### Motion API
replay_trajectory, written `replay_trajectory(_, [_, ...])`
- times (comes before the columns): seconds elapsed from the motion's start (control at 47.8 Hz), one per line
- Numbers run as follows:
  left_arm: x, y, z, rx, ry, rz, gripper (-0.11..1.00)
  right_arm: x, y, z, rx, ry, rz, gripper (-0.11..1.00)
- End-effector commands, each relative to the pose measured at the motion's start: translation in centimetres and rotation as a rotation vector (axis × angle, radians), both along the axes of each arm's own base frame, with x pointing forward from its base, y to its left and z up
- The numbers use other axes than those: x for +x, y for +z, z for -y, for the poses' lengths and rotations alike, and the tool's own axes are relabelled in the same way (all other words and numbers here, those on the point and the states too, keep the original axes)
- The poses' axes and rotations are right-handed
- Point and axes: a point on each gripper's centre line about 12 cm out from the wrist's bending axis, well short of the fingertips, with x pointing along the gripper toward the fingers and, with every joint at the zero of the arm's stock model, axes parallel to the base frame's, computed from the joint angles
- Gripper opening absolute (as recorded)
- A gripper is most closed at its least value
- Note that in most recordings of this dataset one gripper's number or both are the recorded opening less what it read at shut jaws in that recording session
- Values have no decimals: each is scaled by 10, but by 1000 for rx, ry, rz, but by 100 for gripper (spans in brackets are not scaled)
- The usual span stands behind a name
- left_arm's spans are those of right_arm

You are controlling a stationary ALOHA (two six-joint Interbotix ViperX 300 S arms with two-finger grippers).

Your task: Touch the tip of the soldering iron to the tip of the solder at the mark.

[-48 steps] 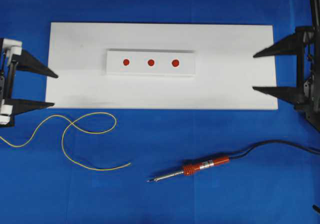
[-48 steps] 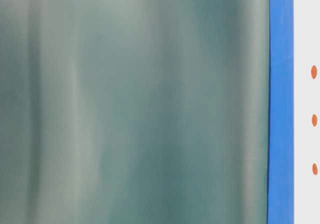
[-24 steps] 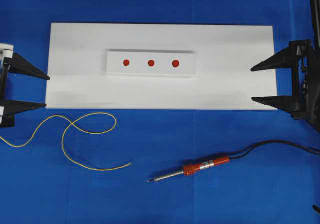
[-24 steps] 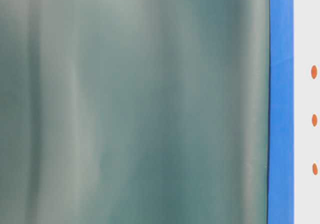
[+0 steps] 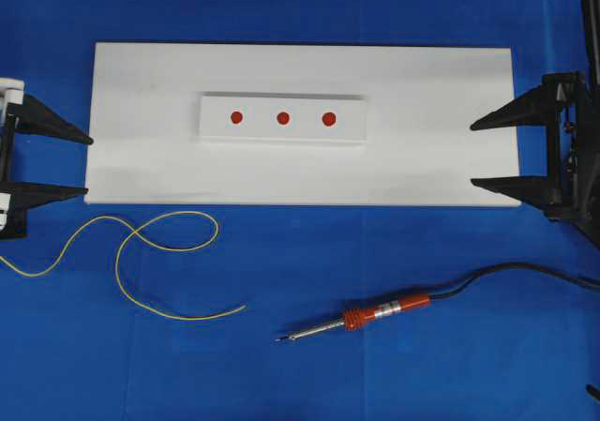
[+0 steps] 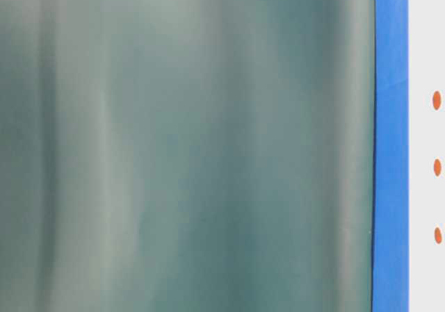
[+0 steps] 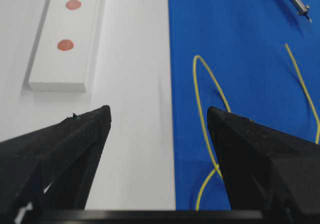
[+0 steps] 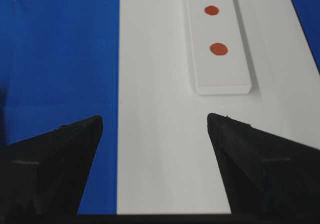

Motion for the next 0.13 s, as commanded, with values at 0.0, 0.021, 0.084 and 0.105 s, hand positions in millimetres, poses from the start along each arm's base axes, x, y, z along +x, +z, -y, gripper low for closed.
replay_trajectory(0.0, [2,5,0,1,3,15,72,2,5,2,1,-10,14,76])
replay_trajectory(0.021, [2,4,-1,1,4,14,72,2,4,3,0,-13,11,76])
replay_trajectory(0.084, [2,4,-1,1,4,14,72,2,5,4,0,-19,12,76])
replay_trajectory(0.105, [2,5,0,1,3,15,72,2,5,4,0,-21,12,76])
